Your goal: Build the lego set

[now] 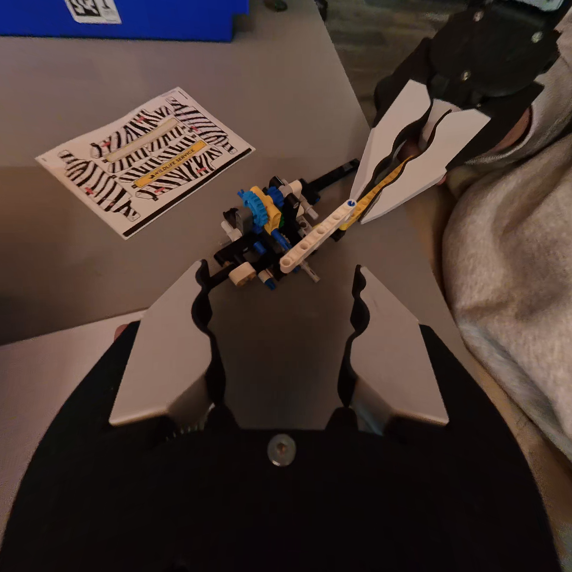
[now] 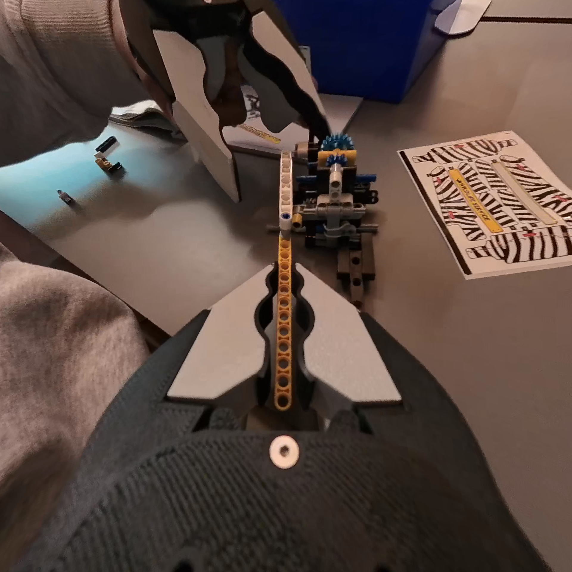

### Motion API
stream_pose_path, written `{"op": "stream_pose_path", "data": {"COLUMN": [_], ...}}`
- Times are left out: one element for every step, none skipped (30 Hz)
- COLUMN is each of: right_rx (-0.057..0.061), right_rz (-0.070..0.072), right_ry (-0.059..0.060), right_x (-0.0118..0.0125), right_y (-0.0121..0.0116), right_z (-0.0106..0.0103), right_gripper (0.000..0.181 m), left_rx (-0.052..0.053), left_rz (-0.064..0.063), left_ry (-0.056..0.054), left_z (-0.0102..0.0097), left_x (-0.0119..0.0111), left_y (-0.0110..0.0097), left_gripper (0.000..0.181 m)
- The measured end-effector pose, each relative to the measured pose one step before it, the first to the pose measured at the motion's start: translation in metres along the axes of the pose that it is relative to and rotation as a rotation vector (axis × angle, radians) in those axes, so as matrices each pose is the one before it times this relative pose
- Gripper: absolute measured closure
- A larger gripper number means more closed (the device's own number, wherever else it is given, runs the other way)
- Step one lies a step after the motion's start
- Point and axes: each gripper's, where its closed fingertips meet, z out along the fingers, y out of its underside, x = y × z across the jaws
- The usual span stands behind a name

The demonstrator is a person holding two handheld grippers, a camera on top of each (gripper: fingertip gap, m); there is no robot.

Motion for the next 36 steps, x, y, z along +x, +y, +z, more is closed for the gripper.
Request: {"op": "stream_pose_path", "data": {"right_rx": [0.0004,-0.0023,-0.0047,-0.0029,-0.0016,-0.0007,-0.0009,-0.0015,0.0017,0.0025,0.0015,0.0004,0.0013,-0.0021,-0.0061,-0.0053,-0.0057,-0.007,-0.008,-0.006,0.0023,0.0118,0.01,0.0091,0.0087,0.0035,-0.002,-0.0036,-0.0038,-0.0039,-0.005,-0.0051,-0.0018,0.001,-0.0015,-0.0059], "right_rz": [-0.0045,-0.003,-0.0021,-0.001,-0.0011,-0.0047,-0.0072,-0.0065,-0.0069,-0.0054,-0.0025,-0.0002,0.0002,0.0007,-0.0006,-0.0037,-0.0062,-0.0091,-0.0136,-0.0188,-0.0227,-0.0177,0.0005,0.0112,0.0101,0.0006,-0.0091,-0.0125,-0.0128,-0.0121,-0.0108,-0.0087,-0.0079,-0.0071,-0.0056,-0.0038], "right_ry": [-0.0067,-0.0133,-0.0199,-0.0252,-0.0234,-0.0208,-0.0219,-0.0153,-0.0091,-0.0085,-0.0093,-0.0082,-0.0071,-0.0071,-0.0056,-0.0024,-0.0008,0.0008,0.0031,0.0062,0.0076,0.0081,0.0042,-0.0039,-0.0015,0.0083,0.0154,0.0111,0.0019,0.0005,0.0028,0.0038,0.0041,0.006,0.0127,0.0217], "right_x": [-0.00042,-0.00123,-0.00217,-0.00289,-0.00239,-0.00188,-0.00191,-0.00105,-0.00029,-0.00034,-0.00076,-0.0009,-0.00095,-0.00114,-0.00101,-0.00068,-0.00051,-0.00045,-0.00027,0.00009,0.00028,0.00058,0.00008,-0.00136,-0.00151,-0.00069,-0.00017,-0.0009,-0.00237,-0.00229,-0.00159,-0.00092,-0.00053,0.00013,0.00169,0.00336], "right_y": [-0.00074,-0.00043,-0.00014,-0.00057,-0.00071,-0.00096,-0.00102,-0.00093,-0.00118,-0.00112,-0.00035,0.00033,0.0003,0.00043,0.00036,-0.00017,-0.00034,-0.00038,-0.00019,-0.00013,-0.00031,-0.00025,0.00028,0.00002,-0.00033,-0.00001,0.00054,0.00049,0.00043,0.00059,0.00097,0.00101,0.00058,0.00006,0.00039,0.00123], "right_z": [-0.00046,-0.00037,-0.00026,-0.00072,-0.001,-0.00134,-0.00142,-0.00146,-0.00134,-0.00095,-0.00043,0.00006,0.00022,0.00054,0.00044,0.00013,-0.0003,-0.00052,-0.00078,-0.00077,-0.00036,0.00066,0.00189,0.00252,0.00256,0.00224,0.00183,0.00155,0.00119,0.00095,0.00074,0.00054,-0.00002,-0.00051,-0.0007,-0.00083], "right_gripper": [0.176,0.176,0.176,0.176,0.176,0.176,0.176,0.176,0.176,0.176,0.176,0.176,0.176,0.176,0.176,0.175,0.176,0.176,0.176,0.176,0.176,0.176,0.176,0.176,0.176,0.176,0.176,0.176,0.176,0.176,0.176,0.175,0.176,0.176,0.176,0.175], "left_rx": [0.0213,0.0257,0.036,0.0544,0.0679,0.0751,0.0718,0.0633,0.0531,0.0395,0.0285,0.0281,0.0293,0.0288,0.0286,0.021,0.0089,-0.0037,-0.008,-0.0037,-0.0012,0.0007,0.0056,0.0102,0.0095,0.0041,-0.0014,-0.0041,-0.0065,-0.0069,-0.0059,-0.0048,-0.0041,-0.0026,-0.0015,-0.0005], "left_rz": [-0.0145,-0.0194,-0.0221,-0.0301,-0.0402,-0.0451,-0.0425,-0.0354,-0.029,-0.0238,-0.0211,-0.024,-0.0249,-0.0232,-0.0237,-0.0241,-0.0246,-0.0189,-0.0094,-0.002,0.0021,0.0007,-0.0034,-0.0066,-0.0062,-0.0033,0.0019,0.0067,0.008,0.0068,0.0041,0.0011,0.0007,0.0025,0.0048,0.0056], "left_ry": [-0.0239,-0.0358,-0.0426,-0.0413,-0.0332,-0.0264,-0.0185,-0.018,-0.0218,-0.0198,-0.0165,-0.0087,-0.0008,0.0058,0.0114,0.0183,0.0238,0.0287,0.0227,0.0126,0.0067,0.0028,0.0022,0.0048,0.0052,0.0017,-0.0011,-0.0017,-0.0031,-0.004,-0.0027,-0.0016,-0.0026,-0.0041,-0.0031,-0.0004], "left_z": [-0.00703,-0.00961,-0.01229,-0.01414,-0.01503,-0.01445,-0.01305,-0.01084,-0.0086,-0.00639,-0.00464,-0.00296,-0.00179,-0.00112,-0.00035,0.00049,0.0011,0.00128,0.00083,0.00038,-0.00009,-0.00046,-0.00093,-0.00102,-0.00094,-0.0006,-0.0002,0.00041,0.00074,0.00093,0.00104,0.00103,0.00104,0.00092,0.00109,0.00107], "left_x": [-0.00008,-0.00111,-0.00132,-0.0004,0.00163,0.00341,0.00567,0.00633,0.00589,0.00568,0.0053,0.00536,0.00509,0.00446,0.00361,0.00317,0.00289,0.00295,0.00198,0.00083,0.00021,0.00007,0.00047,0.00109,0.00121,0.00074,0.00039,0.00035,0.00024,-0.00013,-0.00001,-0.00015,-0.00039,-0.00072,-0.00058,-0.00025], "left_y": [-0.00189,-0.0027,-0.00376,-0.00547,-0.00631,-0.00594,-0.00385,-0.0009,0.00194,0.00429,0.00563,0.00473,0.00336,0.00214,0.00074,0.00063,0.00087,0.00149,0.00149,0.00097,0.00077,0.00066,-0.00006,-0.00059,-0.00058,0.0,0.00045,0.00074,0.00095,0.00116,0.00122,0.00112,0.00106,0.00084,0.00077,0.00074], "left_gripper": [0.09,0.09,0.09,0.091,0.091,0.093,0.097,0.101,0.103,0.105,0.106,0.104,0.103,0.104,0.105,0.106,0.106,0.105,0.105,0.105,0.105,0.105,0.105,0.106,0.106,0.106,0.106,0.106,0.106,0.106,0.106,0.105,0.105,0.105,0.106,0.108]}}
